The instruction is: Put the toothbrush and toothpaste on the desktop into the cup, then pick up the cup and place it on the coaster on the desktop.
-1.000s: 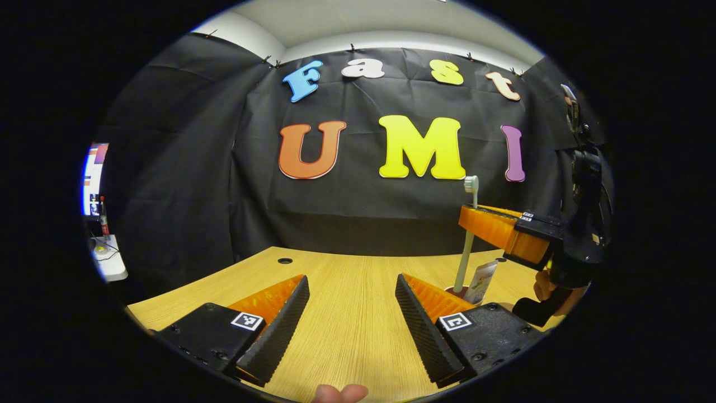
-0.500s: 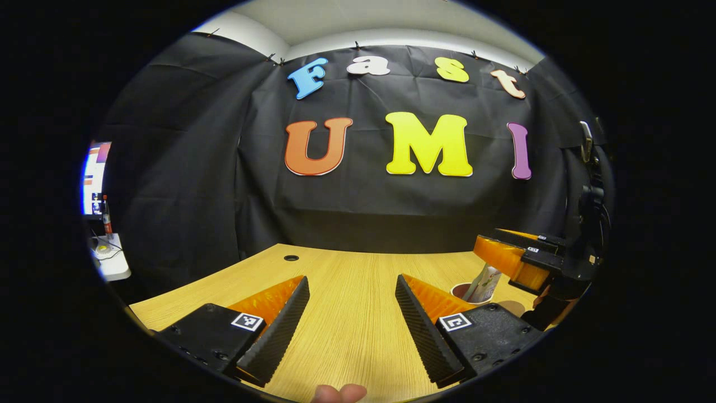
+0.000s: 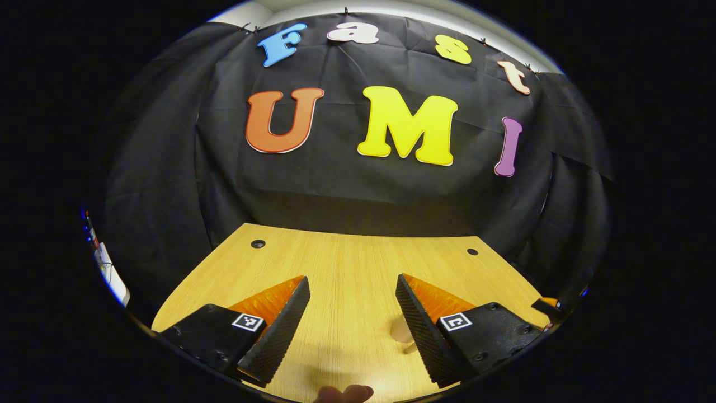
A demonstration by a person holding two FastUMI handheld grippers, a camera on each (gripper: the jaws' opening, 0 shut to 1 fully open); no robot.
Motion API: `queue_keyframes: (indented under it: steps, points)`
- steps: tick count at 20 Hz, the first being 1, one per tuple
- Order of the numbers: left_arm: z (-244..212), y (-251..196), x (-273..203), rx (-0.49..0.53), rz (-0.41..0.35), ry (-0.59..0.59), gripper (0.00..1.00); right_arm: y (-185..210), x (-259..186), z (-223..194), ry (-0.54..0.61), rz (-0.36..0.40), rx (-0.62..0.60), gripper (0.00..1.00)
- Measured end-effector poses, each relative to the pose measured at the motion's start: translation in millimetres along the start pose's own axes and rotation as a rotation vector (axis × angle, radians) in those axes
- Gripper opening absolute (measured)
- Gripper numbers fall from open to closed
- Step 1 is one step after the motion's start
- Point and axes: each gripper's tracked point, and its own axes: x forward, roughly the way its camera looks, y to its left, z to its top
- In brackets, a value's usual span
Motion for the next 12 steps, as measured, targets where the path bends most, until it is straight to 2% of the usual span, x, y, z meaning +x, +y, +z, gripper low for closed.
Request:
queue_keyframes:
  steps: [2,4,5,7,8,9,10,12]
  points:
    - [12.1,-17.4,4.9,0.025,-0.033,0.128,0.98,-24.3,-33.6,-19.3,0.046,-0.032,0.001,0.95]
    - [6.9,-47.2,4.3,0.015,-0.067,0.335,0.98,-39.6,-61.0,-49.2,0.127,-0.058,-0.029,0.95]
    - [-8.8,-64.8,3.7,0.072,-0.075,0.488,0.98,-40.5,-74.1,-57.9,0.139,-0.068,-0.010,0.95]
    - [-37.9,-77.2,6.3,0.094,-0.065,0.645,0.98,-36.1,-82.1,-59.5,0.118,-0.069,0.043,0.95]
    - [-55.2,-87.7,8.2,0.081,-0.078,0.717,0.98,-34.2,-83.5,-58.0,0.101,-0.073,0.067,0.91]
    - [-70.7,-93.9,11.3,0.082,-0.075,0.778,0.99,-32.0,-84.4,-56.9,0.090,-0.077,0.077,0.91]
    - [-88.0,-100.5,17.7,0.094,-0.076,0.826,0.98,-32.6,-84.9,-56.3,0.083,-0.087,0.075,0.95]
    - [-121.1,-108.8,30.2,0.105,-0.097,0.884,0.98,-34.4,-87.7,-52.0,0.067,-0.100,0.059,0.95]
